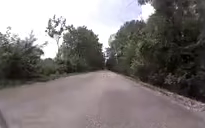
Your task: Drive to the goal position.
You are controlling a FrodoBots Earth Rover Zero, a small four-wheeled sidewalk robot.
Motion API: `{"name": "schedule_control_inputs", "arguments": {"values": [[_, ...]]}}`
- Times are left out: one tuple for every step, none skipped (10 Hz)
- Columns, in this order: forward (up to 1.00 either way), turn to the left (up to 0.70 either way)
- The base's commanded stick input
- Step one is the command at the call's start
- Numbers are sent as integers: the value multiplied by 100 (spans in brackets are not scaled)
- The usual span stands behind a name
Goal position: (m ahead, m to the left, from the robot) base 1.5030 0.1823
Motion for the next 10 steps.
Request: {"name": "schedule_control_inputs", "arguments": {"values": [[50, 0], [50, 0], [50, 0], [50, 0], [50, 0], [50, 0], [50, 0], [50, 0], [50, 0], [50, 0]]}}
